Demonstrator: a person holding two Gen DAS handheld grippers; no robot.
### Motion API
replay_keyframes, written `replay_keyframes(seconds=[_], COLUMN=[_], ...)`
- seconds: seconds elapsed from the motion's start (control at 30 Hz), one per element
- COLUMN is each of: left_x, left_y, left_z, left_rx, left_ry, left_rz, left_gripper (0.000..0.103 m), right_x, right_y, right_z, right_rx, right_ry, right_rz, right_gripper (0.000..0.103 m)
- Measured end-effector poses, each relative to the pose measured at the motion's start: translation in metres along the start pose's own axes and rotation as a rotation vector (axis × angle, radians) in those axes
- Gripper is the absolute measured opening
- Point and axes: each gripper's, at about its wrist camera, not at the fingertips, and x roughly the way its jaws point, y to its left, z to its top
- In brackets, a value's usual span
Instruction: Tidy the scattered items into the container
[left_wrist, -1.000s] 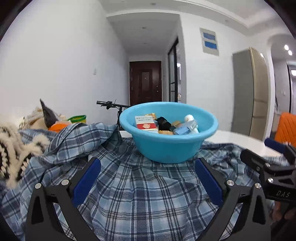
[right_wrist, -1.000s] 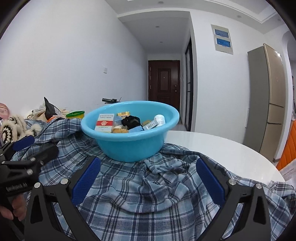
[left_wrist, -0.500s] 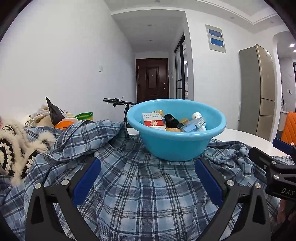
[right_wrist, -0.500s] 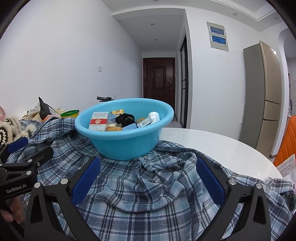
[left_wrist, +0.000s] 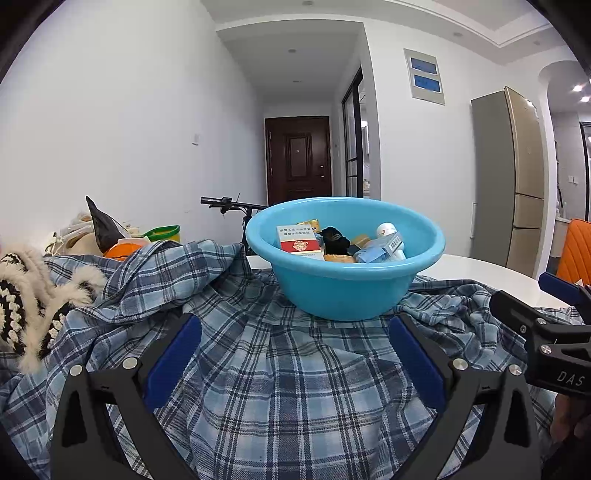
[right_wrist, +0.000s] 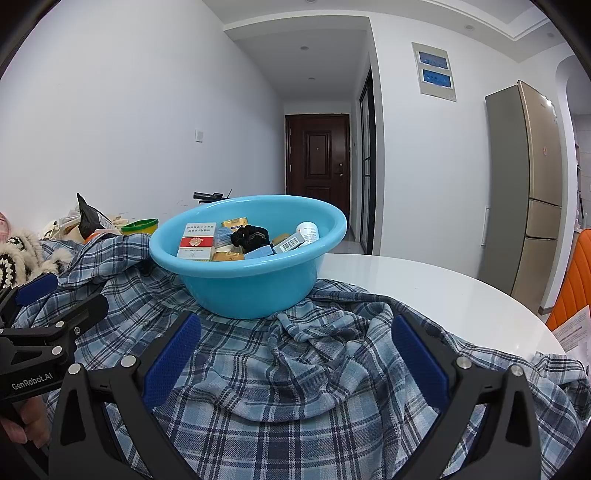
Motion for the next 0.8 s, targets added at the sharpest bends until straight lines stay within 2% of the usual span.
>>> replay_keyframes(seconds=[0.8], left_x=[0.0002], left_y=[-0.0008], left_z=[0.0002], left_rx=[0.001], left_ry=[0.001], left_rz=[-0.006], left_gripper=[0.103], right_x=[0.0002], right_y=[0.0009], right_z=[0.0], right_rx=[0.001], right_ry=[0.002], right_rz=[-0.002], right_gripper=[0.103])
